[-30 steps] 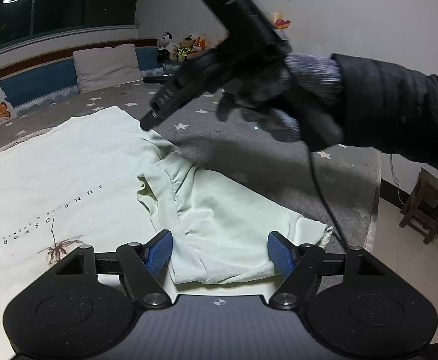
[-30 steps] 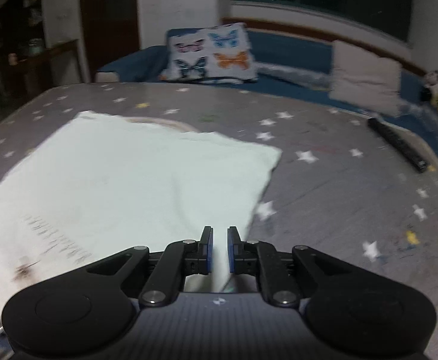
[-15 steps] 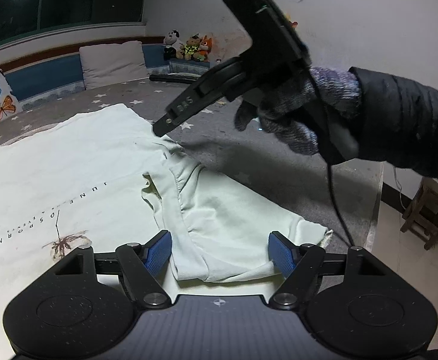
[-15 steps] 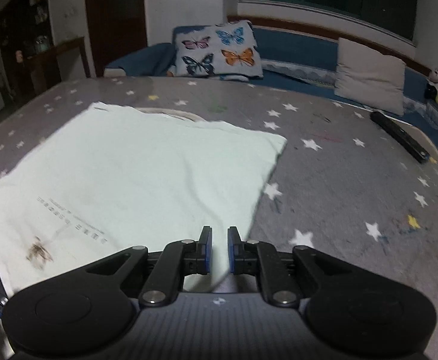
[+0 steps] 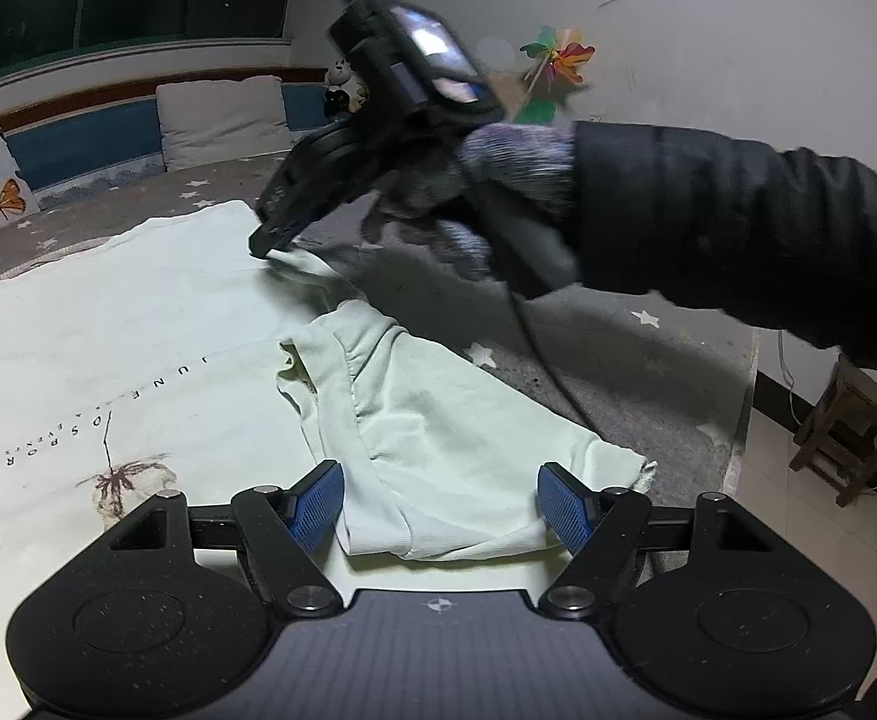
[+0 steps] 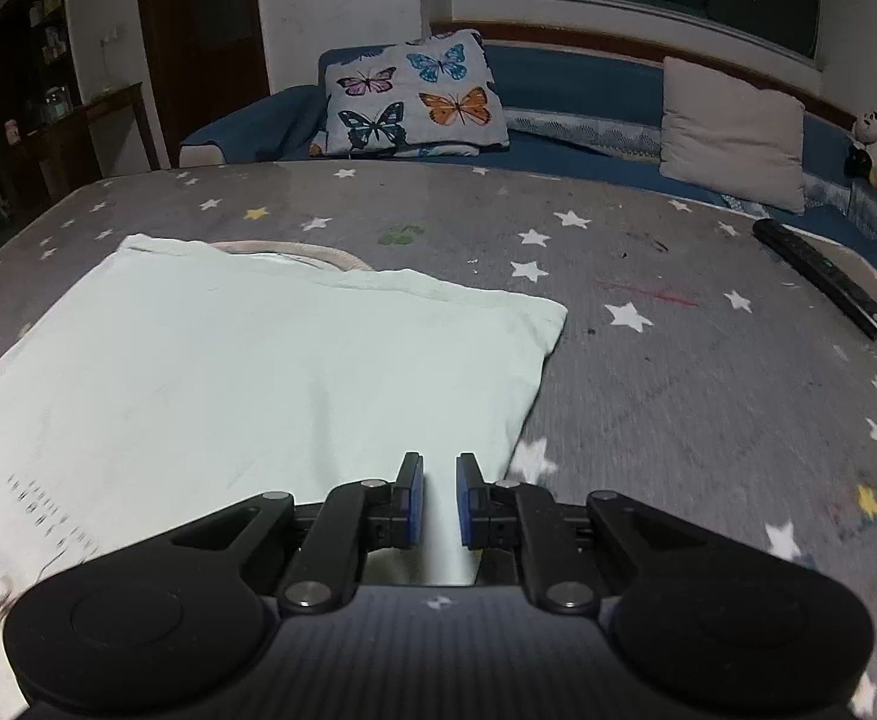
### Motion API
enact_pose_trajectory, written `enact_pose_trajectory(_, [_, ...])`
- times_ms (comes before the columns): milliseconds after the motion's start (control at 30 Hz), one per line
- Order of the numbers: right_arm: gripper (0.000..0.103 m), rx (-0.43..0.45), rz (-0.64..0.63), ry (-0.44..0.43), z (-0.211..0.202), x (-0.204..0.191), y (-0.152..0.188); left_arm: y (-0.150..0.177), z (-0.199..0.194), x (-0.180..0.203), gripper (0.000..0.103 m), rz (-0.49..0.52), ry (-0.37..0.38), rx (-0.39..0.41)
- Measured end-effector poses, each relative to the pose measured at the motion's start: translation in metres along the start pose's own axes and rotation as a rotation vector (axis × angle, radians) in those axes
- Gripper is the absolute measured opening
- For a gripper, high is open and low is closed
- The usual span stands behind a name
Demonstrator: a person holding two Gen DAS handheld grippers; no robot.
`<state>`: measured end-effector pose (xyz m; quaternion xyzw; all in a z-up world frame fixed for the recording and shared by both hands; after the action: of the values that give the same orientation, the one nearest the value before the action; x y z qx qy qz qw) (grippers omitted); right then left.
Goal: Fold clothes
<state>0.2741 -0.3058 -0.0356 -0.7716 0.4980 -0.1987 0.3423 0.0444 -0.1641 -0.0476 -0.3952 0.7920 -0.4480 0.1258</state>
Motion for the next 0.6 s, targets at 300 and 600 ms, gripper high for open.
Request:
enact_pose_trajectory(300, [0.010, 0.031, 0.004, 0.057, 0.025, 0.012, -0.022, 0.002, 0.000, 0.002, 0.074, -0.013, 0.017, -0.003])
enact_pose_trajectory(600, [0.014, 0.025, 0.014, 0.158, 0.055, 0.041, -0.045, 0.002, 0.000, 0.003, 0.075, -0.012, 0.026, -0.007])
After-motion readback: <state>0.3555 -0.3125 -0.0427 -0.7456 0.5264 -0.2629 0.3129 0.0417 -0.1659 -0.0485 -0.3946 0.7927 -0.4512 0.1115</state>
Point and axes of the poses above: each gripper's, at about its wrist camera, not at the fingertips, and z roughly the way its jaws point, x to its right, y to its underside, the point moved 7 cm from there along z, roughly the way its jaws point, and after that the axes turned 3 degrees about x, right-handed, at the moved point
